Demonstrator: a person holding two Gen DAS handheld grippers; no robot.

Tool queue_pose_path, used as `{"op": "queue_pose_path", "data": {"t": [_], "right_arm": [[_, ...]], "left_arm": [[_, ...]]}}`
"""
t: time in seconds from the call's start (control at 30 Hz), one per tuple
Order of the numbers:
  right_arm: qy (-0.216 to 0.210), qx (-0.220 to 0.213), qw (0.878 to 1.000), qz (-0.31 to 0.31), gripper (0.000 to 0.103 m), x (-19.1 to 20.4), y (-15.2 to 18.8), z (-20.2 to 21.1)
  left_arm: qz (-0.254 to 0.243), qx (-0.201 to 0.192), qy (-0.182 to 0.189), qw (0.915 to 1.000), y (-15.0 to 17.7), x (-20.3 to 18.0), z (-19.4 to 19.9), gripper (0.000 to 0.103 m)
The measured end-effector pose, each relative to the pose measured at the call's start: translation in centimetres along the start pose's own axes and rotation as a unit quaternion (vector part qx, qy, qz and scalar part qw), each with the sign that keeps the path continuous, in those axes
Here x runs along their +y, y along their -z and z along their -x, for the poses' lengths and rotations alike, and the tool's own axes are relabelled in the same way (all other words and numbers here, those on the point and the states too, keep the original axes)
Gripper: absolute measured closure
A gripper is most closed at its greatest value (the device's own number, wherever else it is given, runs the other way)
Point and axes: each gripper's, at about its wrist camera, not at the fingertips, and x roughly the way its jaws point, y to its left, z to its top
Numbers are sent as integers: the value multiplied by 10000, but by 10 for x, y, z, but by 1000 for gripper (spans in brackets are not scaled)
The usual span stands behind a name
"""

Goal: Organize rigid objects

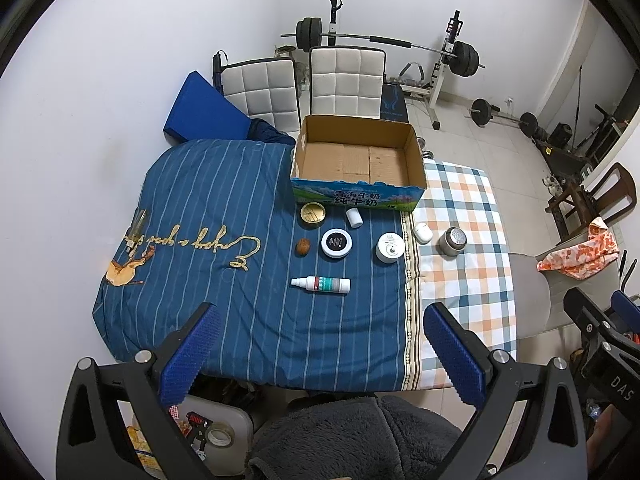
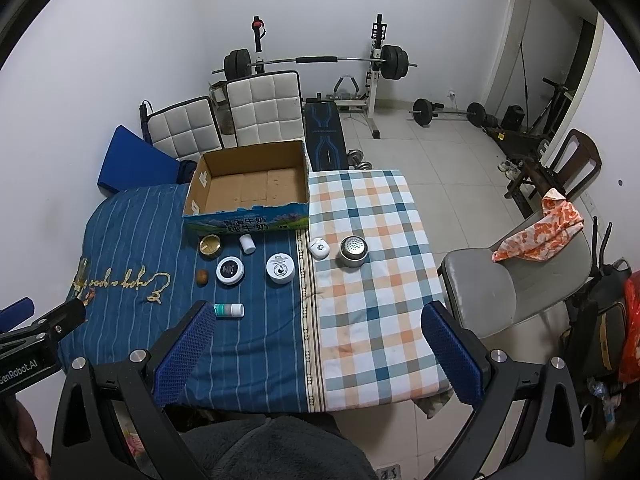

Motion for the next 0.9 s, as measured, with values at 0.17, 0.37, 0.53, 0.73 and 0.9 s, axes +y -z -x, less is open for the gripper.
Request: {"op": "queue_pose_path", "data": {"t": [0.17,0.37,0.53,0.73,0.9], "right_arm": [[24,-23,10000,13,0,2,-2,-1],[71,-98,9999,25,0,5,-1,1],[68,-116,9999,35,0,8,-1,1],[74,-167,9998,69,0,8,1,2],[89,-191,9997,93,0,9,2,4]], "left_arm": [[-25,43,43,10000,-1,-2,-3,0],[-14,9,66,10000,2,-2,-6,0],[-31,11,83,10000,1,-2,-8,0],[-11,-5,124,9999,2,0,-7,0],[-3,-12,134,9999,2,0,-6,0]]}}
